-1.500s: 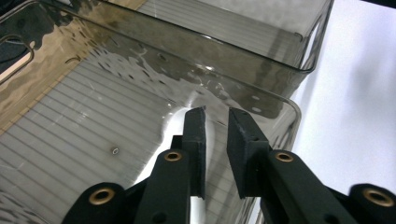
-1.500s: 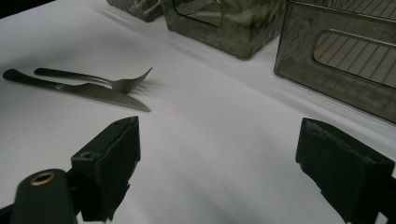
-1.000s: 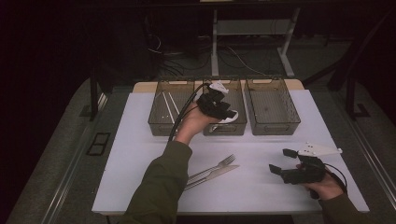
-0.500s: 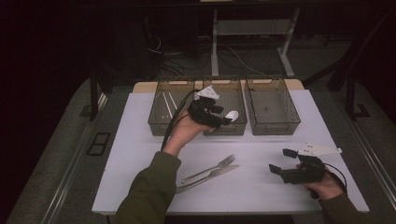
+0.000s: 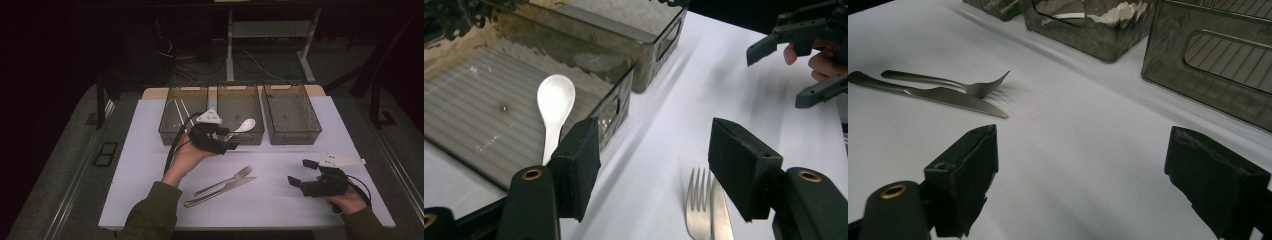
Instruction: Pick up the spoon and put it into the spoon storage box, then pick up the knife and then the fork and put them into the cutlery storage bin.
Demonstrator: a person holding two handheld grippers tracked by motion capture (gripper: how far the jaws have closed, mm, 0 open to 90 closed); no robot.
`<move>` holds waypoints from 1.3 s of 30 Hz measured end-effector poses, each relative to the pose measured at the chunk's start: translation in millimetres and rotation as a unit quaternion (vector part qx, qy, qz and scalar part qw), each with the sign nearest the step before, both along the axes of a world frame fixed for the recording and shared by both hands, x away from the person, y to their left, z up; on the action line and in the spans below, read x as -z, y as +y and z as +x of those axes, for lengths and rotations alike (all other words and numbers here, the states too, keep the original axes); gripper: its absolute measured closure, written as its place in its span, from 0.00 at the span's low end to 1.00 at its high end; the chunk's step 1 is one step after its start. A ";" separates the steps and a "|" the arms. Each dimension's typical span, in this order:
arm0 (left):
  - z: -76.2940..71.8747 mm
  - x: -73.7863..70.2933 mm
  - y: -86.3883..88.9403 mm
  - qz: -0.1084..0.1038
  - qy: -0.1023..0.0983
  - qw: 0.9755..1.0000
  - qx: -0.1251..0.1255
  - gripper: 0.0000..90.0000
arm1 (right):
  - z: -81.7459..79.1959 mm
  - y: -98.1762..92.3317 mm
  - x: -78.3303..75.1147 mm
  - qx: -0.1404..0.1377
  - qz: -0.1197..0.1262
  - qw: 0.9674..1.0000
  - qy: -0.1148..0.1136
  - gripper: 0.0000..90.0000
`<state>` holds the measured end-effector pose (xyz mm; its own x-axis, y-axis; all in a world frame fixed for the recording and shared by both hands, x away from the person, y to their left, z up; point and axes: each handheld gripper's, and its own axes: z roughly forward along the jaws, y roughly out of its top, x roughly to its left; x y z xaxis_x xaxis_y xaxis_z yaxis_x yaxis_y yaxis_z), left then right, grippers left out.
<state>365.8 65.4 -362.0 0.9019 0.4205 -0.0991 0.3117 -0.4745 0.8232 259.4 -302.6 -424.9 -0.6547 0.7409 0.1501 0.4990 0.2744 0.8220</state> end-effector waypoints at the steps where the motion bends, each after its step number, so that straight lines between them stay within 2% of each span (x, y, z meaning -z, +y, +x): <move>1: -2.1 1.3 2.6 -0.003 0.000 1.000 -0.002 0.39 | 0.2 -0.3 0.4 -0.001 -0.003 1.000 -0.002 0.15; 2: -4.7 2.8 4.8 -0.008 0.005 1.000 -0.006 0.39 | 0.2 -0.4 0.4 0.000 -0.003 1.000 -0.001 0.15; 18: -37.7 16.8 36.8 -0.010 -0.001 1.000 -0.022 0.35 | 0.4 -2.6 -0.3 0.005 0.000 1.000 -0.006 0.15; 24: -54.2 26.7 46.2 -0.006 -0.002 1.000 -0.015 0.39 | -0.2 -0.9 -0.2 0.003 -0.005 1.000 -0.008 0.15; 26: -60.1 30.2 48.8 0.003 -0.010 1.000 -0.014 0.42 | -0.2 -1.0 -0.1 0.003 -0.005 1.000 -0.008 0.15; 29: -68.7 34.2 53.2 0.002 -0.010 1.000 -0.011 0.51 | -0.3 -1.3 -0.2 0.003 -0.005 1.000 -0.008 0.15; 36: -84.6 43.8 57.8 0.019 0.000 1.000 0.003 0.74 | -0.6 -0.6 -0.2 0.003 -0.006 1.000 -0.008 0.15; 39: -88.1 46.9 59.7 0.021 0.013 1.000 0.012 0.84 | -0.6 -0.6 -0.1 0.004 -0.007 1.000 -0.007 0.15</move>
<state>277.8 125.1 -408.9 0.9089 0.4032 -0.1062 0.3216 -0.5159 0.7940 258.7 -303.2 -424.9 -0.6503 0.7484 0.1304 0.4895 0.2816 0.8253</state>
